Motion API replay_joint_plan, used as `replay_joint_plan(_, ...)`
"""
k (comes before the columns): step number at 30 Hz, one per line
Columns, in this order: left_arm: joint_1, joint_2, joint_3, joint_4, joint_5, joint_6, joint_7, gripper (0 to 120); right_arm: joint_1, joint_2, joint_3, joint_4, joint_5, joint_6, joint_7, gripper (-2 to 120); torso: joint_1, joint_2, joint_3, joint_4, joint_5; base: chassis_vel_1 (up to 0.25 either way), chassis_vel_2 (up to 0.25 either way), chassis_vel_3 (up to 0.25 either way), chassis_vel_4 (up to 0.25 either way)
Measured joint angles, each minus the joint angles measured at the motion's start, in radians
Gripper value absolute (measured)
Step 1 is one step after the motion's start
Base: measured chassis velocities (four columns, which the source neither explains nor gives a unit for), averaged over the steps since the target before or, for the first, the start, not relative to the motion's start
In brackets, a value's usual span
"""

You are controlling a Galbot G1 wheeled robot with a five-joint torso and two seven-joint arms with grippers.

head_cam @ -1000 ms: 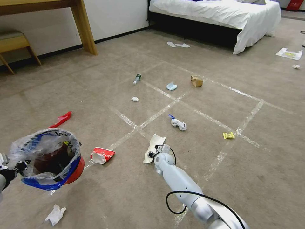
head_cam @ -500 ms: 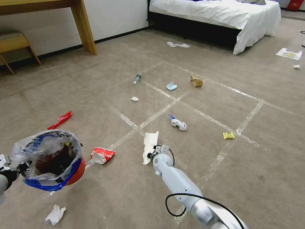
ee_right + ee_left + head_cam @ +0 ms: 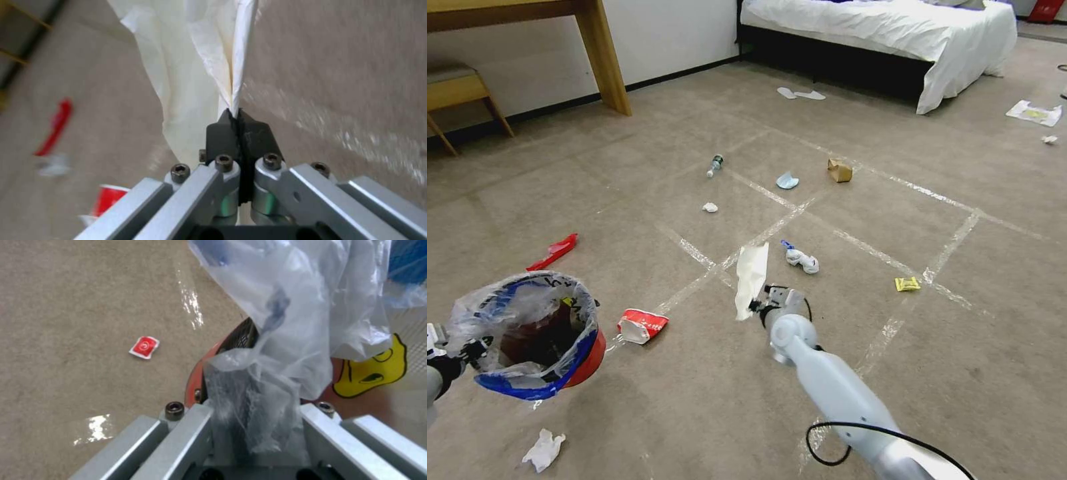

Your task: Pick up the trash bin and place the garbage on the floor into it.

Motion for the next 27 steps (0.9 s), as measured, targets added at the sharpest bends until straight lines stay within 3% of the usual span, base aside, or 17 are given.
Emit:
replay_joint_plan(2,-0.002,0.000,0.002,-0.007,-0.012,0.000,0.000,0,-0.028,-0.049,0.012,0.126,0.008,0.026,-0.019,0,0.000,0.000,0.000,0.0001,0.0001,0.000,0.000,0.000,0.000)
replay_joint_plan(6,-0.001,-0.001,0.004,-0.013,-0.017,0.000,-0.001,0,-0.038,-0.090,0.017,0.227,0.023,0.043,-0.034,0,0.000,0.000,0.000,0.0000,0.0000,0.000,0.000,0.000,0.000)
replay_joint_plan(8,0.001,-0.001,0.005,-0.021,-0.023,0.000,-0.002,0,-0.033,-0.144,0.012,0.337,0.045,0.073,-0.062,0,0.000,0.000,0.000,0.0000,-0.0001,0.000,0.000,0.000,0.000)
replay_joint_plan(15,0.019,-0.002,0.013,-0.052,-0.040,0.000,-0.008,0,0.084,-0.279,-0.063,0.526,0.132,0.156,-0.129,0,0.000,0.000,0.000,0.0001,-0.0001,0.000,0.000,0.000,0.000)
replay_joint_plan(21,0.025,0.000,0.021,-0.068,-0.052,0.000,-0.007,0,0.191,-0.350,-0.156,0.601,0.199,0.245,-0.208,0,0.000,0.000,0.000,0.0001,-0.0001,0.000,0.000,0.000,0.000)
replay_joint_plan(27,0.019,0.025,0.035,-0.089,-0.077,0.000,-0.017,0,0.315,-0.351,-0.277,0.586,0.237,0.338,-0.300,0,0.000,0.000,0.000,0.0001,-0.0002,0.000,0.000,0.000,0.000)
